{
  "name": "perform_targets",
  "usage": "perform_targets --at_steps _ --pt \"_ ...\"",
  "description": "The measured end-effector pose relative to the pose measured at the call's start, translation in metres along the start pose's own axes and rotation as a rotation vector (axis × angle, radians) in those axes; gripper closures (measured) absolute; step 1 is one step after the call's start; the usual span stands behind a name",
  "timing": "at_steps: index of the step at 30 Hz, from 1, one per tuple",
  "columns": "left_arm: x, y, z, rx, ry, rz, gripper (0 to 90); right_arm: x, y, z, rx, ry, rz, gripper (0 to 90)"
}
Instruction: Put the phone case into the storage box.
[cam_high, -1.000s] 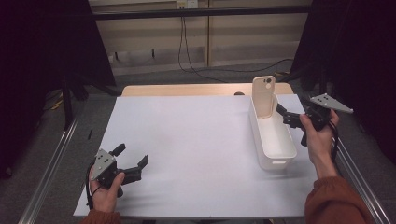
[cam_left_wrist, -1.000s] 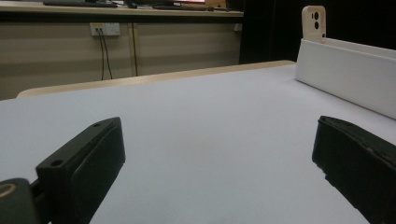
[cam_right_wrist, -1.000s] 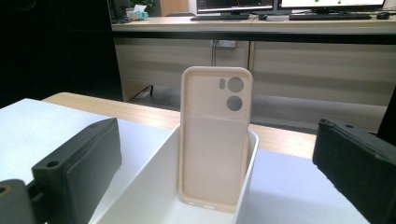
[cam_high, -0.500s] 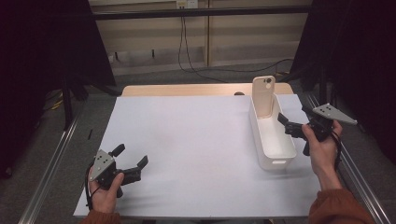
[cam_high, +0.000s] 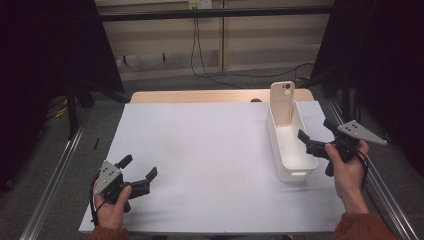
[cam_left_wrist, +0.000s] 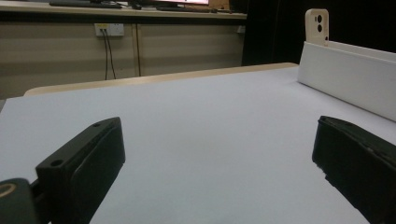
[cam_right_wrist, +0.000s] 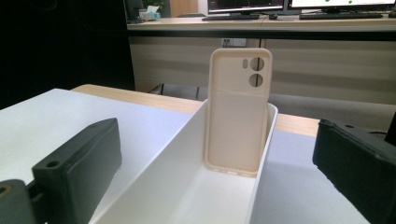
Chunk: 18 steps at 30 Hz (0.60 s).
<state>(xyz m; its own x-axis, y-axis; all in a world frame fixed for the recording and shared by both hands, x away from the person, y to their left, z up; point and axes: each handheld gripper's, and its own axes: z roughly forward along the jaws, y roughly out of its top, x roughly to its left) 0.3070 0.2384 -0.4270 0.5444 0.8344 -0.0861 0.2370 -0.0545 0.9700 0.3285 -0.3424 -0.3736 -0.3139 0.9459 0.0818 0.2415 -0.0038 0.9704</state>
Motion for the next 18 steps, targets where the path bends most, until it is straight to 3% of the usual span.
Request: perform_targets --at_steps 18 --pt "0.001 0.000 -0.002 0.000 0.004 0.001 2.5 0.017 -0.018 -0.024 -0.001 0.020 0.015 0.8"
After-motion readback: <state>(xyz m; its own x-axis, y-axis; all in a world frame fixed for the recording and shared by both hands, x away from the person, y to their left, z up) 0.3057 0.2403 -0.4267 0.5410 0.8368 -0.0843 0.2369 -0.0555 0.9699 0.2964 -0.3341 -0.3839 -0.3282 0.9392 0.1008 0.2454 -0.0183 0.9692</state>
